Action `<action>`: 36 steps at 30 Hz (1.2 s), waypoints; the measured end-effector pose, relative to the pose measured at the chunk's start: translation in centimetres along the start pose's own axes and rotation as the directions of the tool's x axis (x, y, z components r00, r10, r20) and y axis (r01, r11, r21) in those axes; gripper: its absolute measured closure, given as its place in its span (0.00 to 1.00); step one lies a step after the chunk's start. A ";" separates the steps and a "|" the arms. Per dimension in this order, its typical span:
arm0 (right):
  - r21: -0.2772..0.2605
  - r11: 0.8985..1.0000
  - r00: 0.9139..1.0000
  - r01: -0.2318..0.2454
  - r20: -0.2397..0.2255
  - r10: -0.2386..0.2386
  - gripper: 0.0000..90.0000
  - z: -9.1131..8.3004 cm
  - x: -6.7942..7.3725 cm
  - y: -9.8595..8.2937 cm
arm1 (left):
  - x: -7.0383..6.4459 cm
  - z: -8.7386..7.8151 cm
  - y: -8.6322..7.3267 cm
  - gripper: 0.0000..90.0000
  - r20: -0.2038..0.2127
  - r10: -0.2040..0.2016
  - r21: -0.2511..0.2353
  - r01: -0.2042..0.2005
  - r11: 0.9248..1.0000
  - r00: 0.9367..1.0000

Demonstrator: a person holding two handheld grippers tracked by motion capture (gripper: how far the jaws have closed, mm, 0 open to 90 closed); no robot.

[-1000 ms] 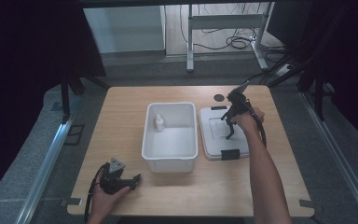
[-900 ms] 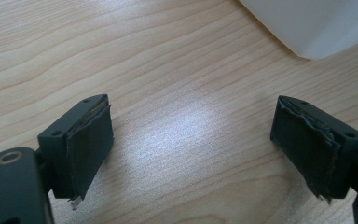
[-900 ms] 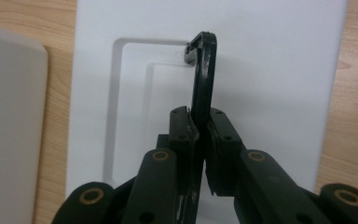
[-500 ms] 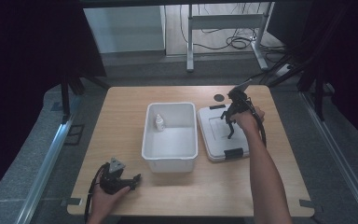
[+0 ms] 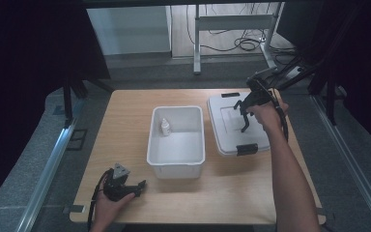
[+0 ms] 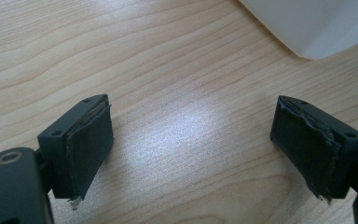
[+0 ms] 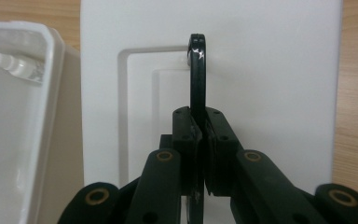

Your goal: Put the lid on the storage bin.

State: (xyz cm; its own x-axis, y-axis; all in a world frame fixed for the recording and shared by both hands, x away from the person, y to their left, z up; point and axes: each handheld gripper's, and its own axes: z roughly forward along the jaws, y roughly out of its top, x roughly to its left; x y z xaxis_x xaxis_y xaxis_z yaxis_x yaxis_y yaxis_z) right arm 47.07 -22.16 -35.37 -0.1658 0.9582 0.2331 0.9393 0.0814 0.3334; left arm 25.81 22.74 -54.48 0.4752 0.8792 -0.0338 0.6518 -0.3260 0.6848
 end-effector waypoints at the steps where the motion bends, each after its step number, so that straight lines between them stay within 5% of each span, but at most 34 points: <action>1: 0.000 1.000 1.000 0.000 0.000 0.000 0.94 0.0 0.0 0.0 | 0.0 0.0 0.0 0.14 0.000 0.000 0.002 0.000 1.000 1.000; 21: -0.052 0.999 0.999 -0.010 -0.039 0.008 0.94 -5.6 0.6 -0.2 | 0.0 0.0 0.0 0.14 0.001 -0.003 0.002 0.003 1.000 1.000; 36: -0.030 0.999 0.994 0.012 -0.113 -0.015 0.94 -5.3 3.6 0.2 | 0.0 0.0 0.0 0.14 0.000 0.001 0.005 -0.001 1.000 1.000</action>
State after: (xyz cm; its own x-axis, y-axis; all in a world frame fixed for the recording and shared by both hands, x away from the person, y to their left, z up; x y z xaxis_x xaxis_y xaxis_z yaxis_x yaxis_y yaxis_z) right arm 45.05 -20.15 -29.58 -0.2130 0.9198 0.3295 0.9276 0.0844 0.3638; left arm 25.80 22.76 -54.46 0.4760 0.8788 -0.0337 0.6543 -0.3282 0.6813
